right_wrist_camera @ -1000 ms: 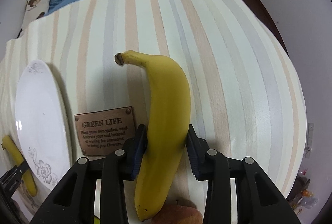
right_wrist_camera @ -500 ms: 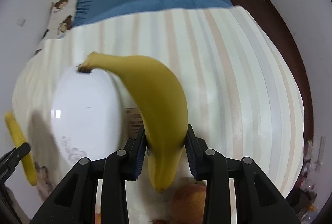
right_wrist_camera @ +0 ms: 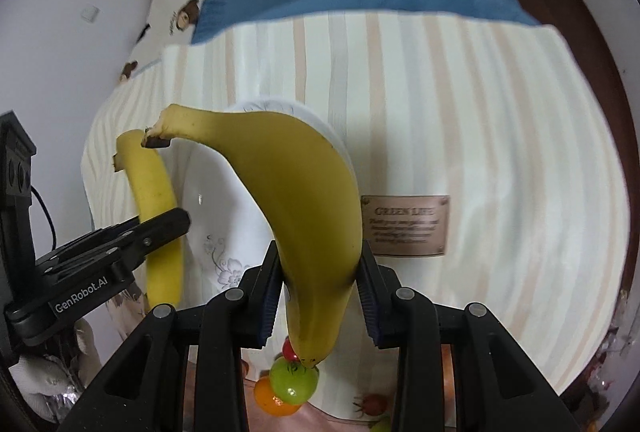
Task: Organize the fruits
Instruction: 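Lower both held bananas onto the white plate and open both tools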
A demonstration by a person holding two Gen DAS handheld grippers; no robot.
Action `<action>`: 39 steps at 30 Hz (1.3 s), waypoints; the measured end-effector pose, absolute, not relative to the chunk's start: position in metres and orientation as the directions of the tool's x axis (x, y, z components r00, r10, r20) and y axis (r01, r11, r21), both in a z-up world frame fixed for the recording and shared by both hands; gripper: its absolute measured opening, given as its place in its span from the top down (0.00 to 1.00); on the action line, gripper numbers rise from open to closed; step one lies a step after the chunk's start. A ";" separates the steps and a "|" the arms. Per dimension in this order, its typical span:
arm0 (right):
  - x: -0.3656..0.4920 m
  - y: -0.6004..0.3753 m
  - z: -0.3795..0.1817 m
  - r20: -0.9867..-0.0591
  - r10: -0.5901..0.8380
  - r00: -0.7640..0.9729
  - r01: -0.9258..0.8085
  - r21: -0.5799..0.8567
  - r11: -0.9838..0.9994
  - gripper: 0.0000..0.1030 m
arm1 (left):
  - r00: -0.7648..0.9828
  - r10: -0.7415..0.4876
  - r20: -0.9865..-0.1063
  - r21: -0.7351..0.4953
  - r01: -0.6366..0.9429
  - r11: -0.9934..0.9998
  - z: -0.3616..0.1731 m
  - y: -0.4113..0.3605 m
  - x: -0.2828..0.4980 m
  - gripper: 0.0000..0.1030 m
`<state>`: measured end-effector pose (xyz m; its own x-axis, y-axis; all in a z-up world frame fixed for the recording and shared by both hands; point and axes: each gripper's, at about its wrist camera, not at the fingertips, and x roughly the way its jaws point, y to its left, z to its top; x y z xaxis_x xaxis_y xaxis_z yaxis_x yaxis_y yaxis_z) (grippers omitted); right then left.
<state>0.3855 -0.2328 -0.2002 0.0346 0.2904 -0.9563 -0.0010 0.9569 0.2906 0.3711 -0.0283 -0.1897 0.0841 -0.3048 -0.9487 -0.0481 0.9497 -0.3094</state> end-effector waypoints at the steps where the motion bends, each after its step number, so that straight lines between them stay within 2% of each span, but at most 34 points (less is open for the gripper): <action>1: 0.389 -0.230 -0.208 -0.957 0.289 0.015 0.010 0.289 0.957 0.64 | 0.069 -0.303 -0.950 -0.307 -0.053 0.950 -0.197 -0.028 0.375 0.70; 9: 0.419 -0.208 -0.248 -0.983 0.180 -0.023 0.018 0.180 0.984 0.64 | 0.019 -0.253 -0.967 -0.254 -0.071 0.965 -0.228 -0.026 0.390 0.73; 18: 0.432 -0.193 -0.270 -0.989 0.144 -0.036 0.043 0.143 0.989 0.64 | 0.044 -0.205 -0.978 -0.206 -0.032 0.978 -0.228 -0.022 0.374 0.73; 28: 0.405 -0.191 -0.250 -0.995 0.088 0.047 0.072 0.091 0.993 0.64 | 0.084 -0.134 -0.987 -0.134 0.012 0.991 -0.224 -0.028 0.362 0.73; 36: 0.394 -0.191 -0.248 -0.994 0.091 0.061 0.112 0.097 0.989 0.64 | 0.077 -0.118 -0.990 -0.120 -0.022 0.993 -0.230 -0.036 0.363 0.73; 39: 0.393 -0.193 -0.246 -0.993 0.100 0.060 0.124 0.107 0.986 0.60 | 0.059 -0.088 -0.994 -0.091 -0.045 0.995 -0.232 -0.031 0.362 0.72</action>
